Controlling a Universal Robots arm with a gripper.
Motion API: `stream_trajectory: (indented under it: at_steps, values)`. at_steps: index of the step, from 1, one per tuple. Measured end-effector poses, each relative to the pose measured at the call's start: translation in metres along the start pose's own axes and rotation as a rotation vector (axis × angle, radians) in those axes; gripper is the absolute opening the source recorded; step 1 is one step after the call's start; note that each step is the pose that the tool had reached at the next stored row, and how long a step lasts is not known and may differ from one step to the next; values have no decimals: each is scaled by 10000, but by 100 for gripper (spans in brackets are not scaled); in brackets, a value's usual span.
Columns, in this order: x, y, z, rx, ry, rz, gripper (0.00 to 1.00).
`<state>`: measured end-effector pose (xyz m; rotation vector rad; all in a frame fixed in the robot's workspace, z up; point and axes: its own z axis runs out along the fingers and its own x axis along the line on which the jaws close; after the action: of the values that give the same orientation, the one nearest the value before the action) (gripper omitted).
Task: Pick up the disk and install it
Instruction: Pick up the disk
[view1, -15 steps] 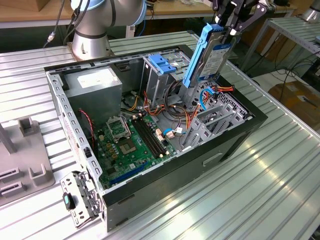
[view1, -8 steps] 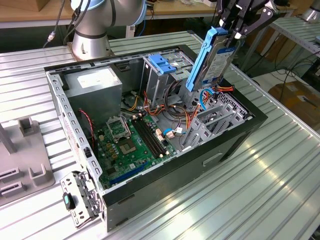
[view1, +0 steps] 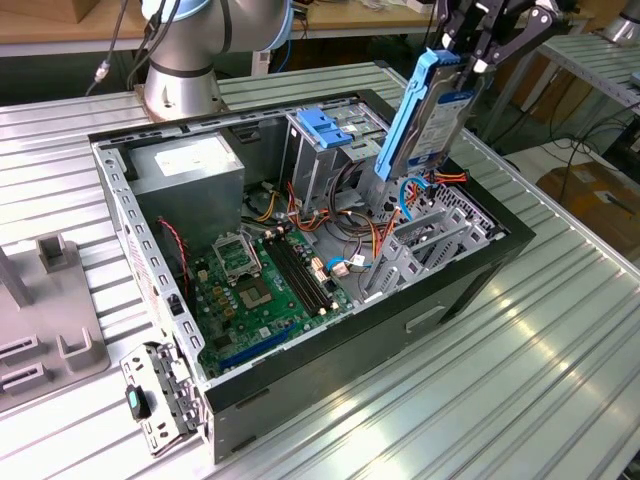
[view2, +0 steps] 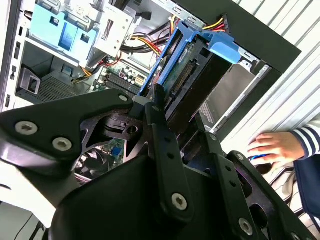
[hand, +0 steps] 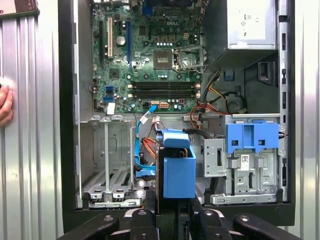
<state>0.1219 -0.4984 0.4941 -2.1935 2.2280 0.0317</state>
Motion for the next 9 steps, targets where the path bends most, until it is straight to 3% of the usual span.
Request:
stream_trajectory:
  at_steps: [4,9]
  values:
    - [2,0,-47,0,1,5,35]
    - [5,0,-55,0,7,11,35]
